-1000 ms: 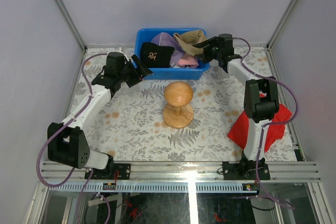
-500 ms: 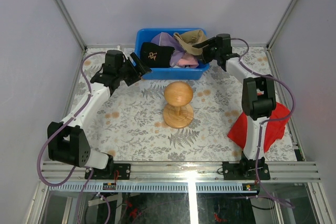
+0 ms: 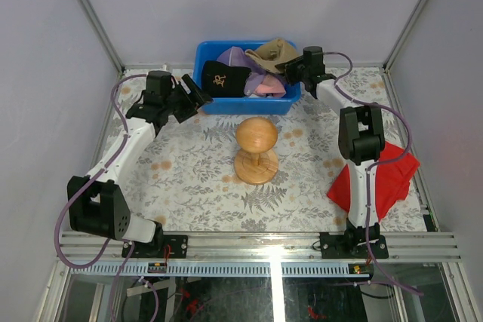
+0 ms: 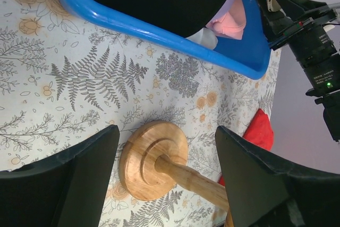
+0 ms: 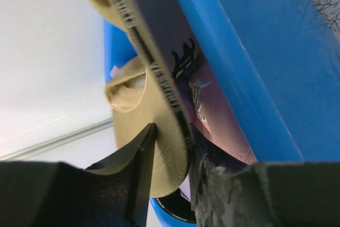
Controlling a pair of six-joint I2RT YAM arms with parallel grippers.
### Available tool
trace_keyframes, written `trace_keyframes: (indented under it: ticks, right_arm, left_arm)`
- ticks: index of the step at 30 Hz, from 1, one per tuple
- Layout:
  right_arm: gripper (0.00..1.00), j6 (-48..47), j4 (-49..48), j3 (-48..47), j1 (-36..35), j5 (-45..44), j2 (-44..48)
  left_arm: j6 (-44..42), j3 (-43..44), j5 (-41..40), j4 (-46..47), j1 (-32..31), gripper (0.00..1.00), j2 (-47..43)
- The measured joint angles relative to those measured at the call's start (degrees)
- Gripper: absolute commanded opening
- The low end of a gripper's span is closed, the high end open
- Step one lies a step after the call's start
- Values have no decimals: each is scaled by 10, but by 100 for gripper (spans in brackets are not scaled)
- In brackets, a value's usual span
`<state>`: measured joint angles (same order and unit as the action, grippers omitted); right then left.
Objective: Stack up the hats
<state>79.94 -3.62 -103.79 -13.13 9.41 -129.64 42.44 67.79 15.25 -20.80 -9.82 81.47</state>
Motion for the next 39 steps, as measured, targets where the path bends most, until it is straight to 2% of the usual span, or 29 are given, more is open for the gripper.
trace_keyframes:
  ticks: [2, 5, 8, 11, 17, 22, 26, 30, 34, 37, 39]
  right_arm:
    - [13, -2, -1, -8, -1, -5, -7]
    - [0, -4, -8, -18, -3, -5, -8]
    - [0, -25, -15, -32, -5, -8, -8]
    - [0, -63, -14, -33, -5, -6, -7]
    - [0, -231, 31, -33, -5, 13, 29]
    - [0, -396, 75, 13, -7, 23, 151]
    - [0, -523, 111, 64, -12, 21, 286]
    - [0, -639, 132, 89, -41, 5, 383]
    - [0, -747, 157, 117, -100, -26, 447]
    - [0, -810, 177, 134, -140, -57, 467]
    - [0, -846, 189, 150, -163, -87, 475]
  left_arm:
    - [0, 0, 0, 0, 3, 71, 0]
    - [-1, 0, 0, 0, 6, 66, 0]
    - [-1, 0, 1, 0, 7, 61, 0]
    - [2, 9, 5, -7, 12, 64, 0]
    - [33, 110, 45, -24, 25, 68, 25]
    - [70, 203, 92, -24, 25, 70, 52]
    - [100, 249, 124, -26, 19, 71, 53]
    - [141, 283, 152, -27, -2, 73, 53]
    - [190, 307, 176, -28, -47, 77, 52]
    - [232, 310, 189, -28, -72, 84, 44]
    - [257, 310, 193, -26, -76, 85, 35]
